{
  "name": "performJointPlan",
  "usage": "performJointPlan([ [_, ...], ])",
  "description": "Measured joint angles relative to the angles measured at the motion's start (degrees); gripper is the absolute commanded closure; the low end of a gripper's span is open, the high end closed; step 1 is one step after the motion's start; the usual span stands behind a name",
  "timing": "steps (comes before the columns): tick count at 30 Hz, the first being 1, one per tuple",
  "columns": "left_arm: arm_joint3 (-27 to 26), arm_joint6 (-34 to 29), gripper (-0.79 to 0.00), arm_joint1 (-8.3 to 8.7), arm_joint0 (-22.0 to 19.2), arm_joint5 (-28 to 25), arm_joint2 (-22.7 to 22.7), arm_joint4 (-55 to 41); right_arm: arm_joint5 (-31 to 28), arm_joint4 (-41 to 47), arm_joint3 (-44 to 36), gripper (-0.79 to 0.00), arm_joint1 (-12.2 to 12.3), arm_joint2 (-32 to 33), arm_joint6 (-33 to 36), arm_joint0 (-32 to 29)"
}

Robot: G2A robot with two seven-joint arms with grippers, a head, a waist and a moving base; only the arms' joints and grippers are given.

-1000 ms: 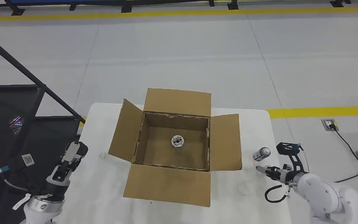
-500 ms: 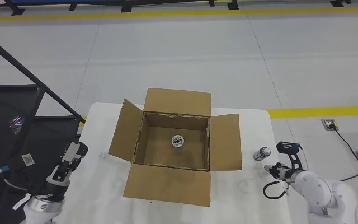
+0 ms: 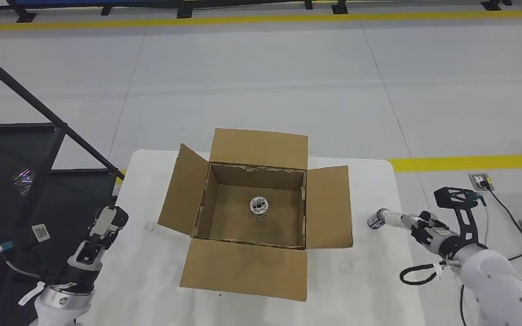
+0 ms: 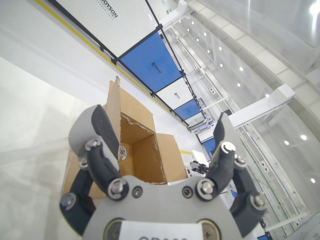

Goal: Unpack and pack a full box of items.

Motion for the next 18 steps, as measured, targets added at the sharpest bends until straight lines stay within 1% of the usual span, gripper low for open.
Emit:
performJointPlan([
  [4, 0.0, 0.0, -0.785, 0.00, 0.0, 0.0, 0.0, 0.0, 1.1, 0.7, -7.2, 0.000, 0.1, -1.8, -0.2, 0.5],
  [6, 0.0, 0.0, -0.785, 0.00, 0.0, 0.0, 0.0, 0.0, 1.1, 2.1, -9.7, 0.000, 0.2, -4.1, -0.6, 1.7],
  [8, 0.0, 0.0, -0.785, 0.00, 0.0, 0.0, 0.0, 0.0, 0.3, 3.3, -10.2, 0.000, 0.2, -6.6, -0.6, 3.1],
  [11, 0.0, 0.0, -0.785, 0.00, 0.0, 0.0, 0.0, 0.0, -0.1, 2.5, -10.0, 0.000, 0.3, -12.4, 0.5, 6.4],
  [13, 0.0, 0.0, -0.785, 0.00, 0.0, 0.0, 0.0, 0.0, -0.5, 2.0, -9.0, 0.000, 0.3, -17.5, 1.9, 9.2],
  [18, 0.0, 0.0, -0.785, 0.00, 0.0, 0.0, 0.0, 0.0, 1.1, -3.5, -1.0, 0.000, -0.4, -31.3, 4.2, 18.7],
])
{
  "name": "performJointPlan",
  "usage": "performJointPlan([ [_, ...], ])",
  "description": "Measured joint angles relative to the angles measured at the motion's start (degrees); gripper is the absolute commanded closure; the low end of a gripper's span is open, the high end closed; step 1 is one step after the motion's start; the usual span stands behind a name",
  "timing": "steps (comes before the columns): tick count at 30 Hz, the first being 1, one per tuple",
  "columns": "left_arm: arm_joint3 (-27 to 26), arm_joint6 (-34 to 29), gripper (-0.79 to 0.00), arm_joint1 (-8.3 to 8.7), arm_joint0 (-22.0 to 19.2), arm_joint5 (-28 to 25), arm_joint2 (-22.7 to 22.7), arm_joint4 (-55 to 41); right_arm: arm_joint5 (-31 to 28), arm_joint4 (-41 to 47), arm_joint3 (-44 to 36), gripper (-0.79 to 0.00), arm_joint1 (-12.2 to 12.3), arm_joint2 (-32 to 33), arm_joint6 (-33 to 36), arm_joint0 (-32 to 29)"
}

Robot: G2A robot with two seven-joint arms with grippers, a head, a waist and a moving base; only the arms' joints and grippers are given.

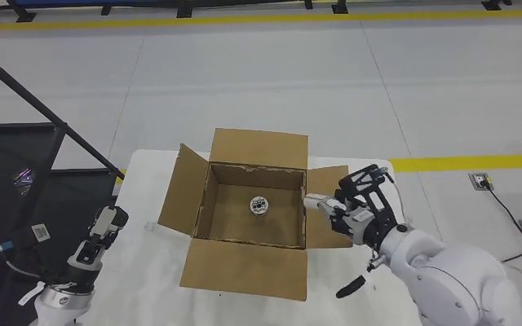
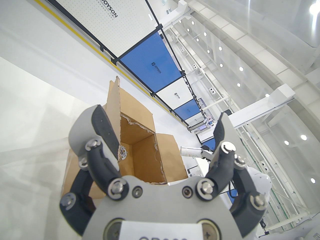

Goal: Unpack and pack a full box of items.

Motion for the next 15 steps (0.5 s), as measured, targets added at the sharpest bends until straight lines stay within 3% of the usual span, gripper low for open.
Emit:
performJointPlan([
  [9, 0.0, 0.0, -0.785, 0.00, 0.0, 0.0, 0.0, 0.0, 7.5, -4.0, 21.5, 0.000, -3.7, -19.8, -0.7, 18.1],
  [15, 0.0, 0.0, -0.785, 0.00, 0.0, 0.0, 0.0, 0.0, 10.7, -3.5, 36.8, 0.000, -6.9, -28.4, -1.3, 26.3],
])
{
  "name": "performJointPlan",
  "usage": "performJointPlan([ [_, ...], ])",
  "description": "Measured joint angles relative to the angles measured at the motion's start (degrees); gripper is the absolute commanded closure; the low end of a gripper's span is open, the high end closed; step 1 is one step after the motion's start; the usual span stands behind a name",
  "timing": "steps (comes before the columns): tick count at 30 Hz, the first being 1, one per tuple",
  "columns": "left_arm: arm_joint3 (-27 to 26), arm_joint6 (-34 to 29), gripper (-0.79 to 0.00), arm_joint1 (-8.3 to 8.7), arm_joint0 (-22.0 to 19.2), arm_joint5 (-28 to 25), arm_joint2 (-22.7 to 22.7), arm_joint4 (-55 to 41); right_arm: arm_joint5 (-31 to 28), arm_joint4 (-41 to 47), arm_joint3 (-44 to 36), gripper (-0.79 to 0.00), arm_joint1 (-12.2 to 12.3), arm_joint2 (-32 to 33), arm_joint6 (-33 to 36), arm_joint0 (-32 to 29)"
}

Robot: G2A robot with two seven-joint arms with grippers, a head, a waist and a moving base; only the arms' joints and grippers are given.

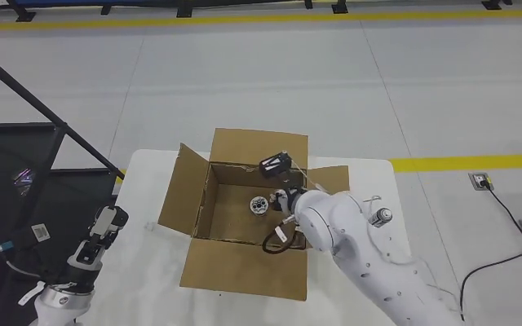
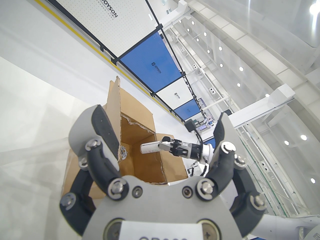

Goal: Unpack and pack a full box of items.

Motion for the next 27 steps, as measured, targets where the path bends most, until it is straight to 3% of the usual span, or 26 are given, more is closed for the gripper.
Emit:
performJointPlan([
  [4, 0.0, 0.0, -0.785, 0.00, 0.0, 0.0, 0.0, 0.0, 0.1, 0.8, 7.7, -0.006, -1.5, -2.6, -0.9, 3.0],
  [6, 0.0, 0.0, -0.785, 0.00, 0.0, 0.0, 0.0, 0.0, 0.1, 1.4, 10.5, -0.243, -2.2, -3.5, -1.4, 4.0],
  [8, 0.0, 0.0, -0.785, 0.00, 0.0, 0.0, 0.0, 0.0, -0.1, 1.8, 12.3, -0.311, -2.8, -4.1, -1.8, 4.6],
  [18, 0.0, 0.0, -0.785, 0.00, 0.0, 0.0, 0.0, 0.0, -0.8, 2.3, 17.5, -0.372, -4.6, -5.3, -2.1, 6.3],
  [27, 0.0, 0.0, -0.785, 0.00, 0.0, 0.0, 0.0, 0.0, -1.6, 1.8, 16.9, -0.422, -4.9, -3.2, -1.9, 6.2],
])
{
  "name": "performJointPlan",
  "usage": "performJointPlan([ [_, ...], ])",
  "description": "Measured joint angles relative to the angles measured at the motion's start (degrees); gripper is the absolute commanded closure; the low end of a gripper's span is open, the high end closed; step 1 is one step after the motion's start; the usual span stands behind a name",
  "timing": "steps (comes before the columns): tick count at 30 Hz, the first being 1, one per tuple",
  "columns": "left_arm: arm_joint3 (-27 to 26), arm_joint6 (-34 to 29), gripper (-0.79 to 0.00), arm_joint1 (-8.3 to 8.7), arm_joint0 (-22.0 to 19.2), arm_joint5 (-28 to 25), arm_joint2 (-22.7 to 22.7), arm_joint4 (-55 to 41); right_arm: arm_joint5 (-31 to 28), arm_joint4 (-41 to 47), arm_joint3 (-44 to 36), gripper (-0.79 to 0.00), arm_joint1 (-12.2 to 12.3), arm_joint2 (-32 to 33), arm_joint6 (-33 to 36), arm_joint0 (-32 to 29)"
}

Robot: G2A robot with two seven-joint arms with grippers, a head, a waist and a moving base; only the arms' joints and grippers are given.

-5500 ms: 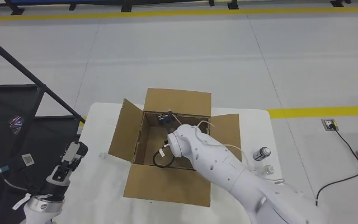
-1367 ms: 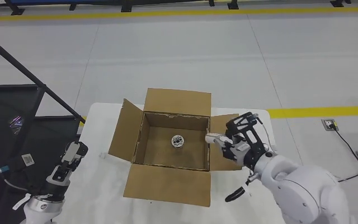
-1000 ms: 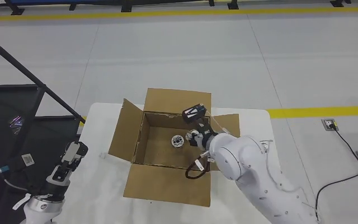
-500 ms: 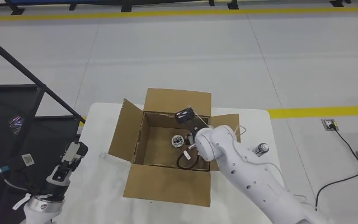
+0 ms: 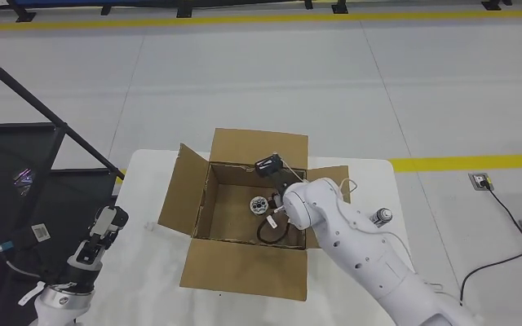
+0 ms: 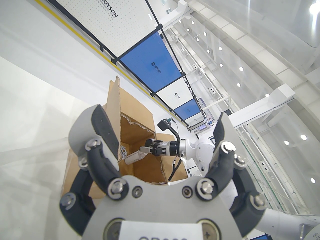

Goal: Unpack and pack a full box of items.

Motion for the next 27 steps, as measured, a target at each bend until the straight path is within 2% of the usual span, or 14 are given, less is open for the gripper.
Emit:
performJointPlan([
  [4, 0.0, 0.0, -0.785, 0.00, 0.0, 0.0, 0.0, 0.0, -0.7, -0.7, -6.2, -0.489, 1.1, 3.5, 1.0, -2.3],
  [7, 0.0, 0.0, -0.785, 0.00, 0.0, 0.0, 0.0, 0.0, -2.4, -2.1, -14.6, -0.526, 2.6, 7.9, 3.5, -6.0],
  [10, 0.0, 0.0, -0.785, 0.00, 0.0, 0.0, 0.0, 0.0, -4.1, -4.6, -24.5, -0.610, 4.3, 12.7, 6.2, -11.0],
  [11, 0.0, 0.0, -0.785, 0.00, 0.0, 0.0, 0.0, 0.0, -4.4, -5.5, -27.6, -0.671, 4.7, 14.2, 6.8, -12.7],
  [12, 0.0, 0.0, -0.785, 0.00, 0.0, 0.0, 0.0, 0.0, -4.7, -7.0, -31.6, -0.699, 5.3, 16.2, 7.2, -15.0],
  [17, 0.0, 0.0, -0.785, 0.00, 0.0, 0.0, 0.0, 0.0, -4.1, -12.3, -44.2, -0.736, 7.2, 25.7, 6.5, -24.1],
  [22, 0.0, 0.0, -0.785, 0.00, 0.0, 0.0, 0.0, 0.0, -2.7, -12.3, -45.5, -0.754, 8.3, 38.1, 4.2, -29.8],
  [27, 0.0, 0.0, -0.785, 0.00, 0.0, 0.0, 0.0, 0.0, -3.3, -9.6, -38.2, -0.773, 9.1, 47.7, 3.9, -31.5],
])
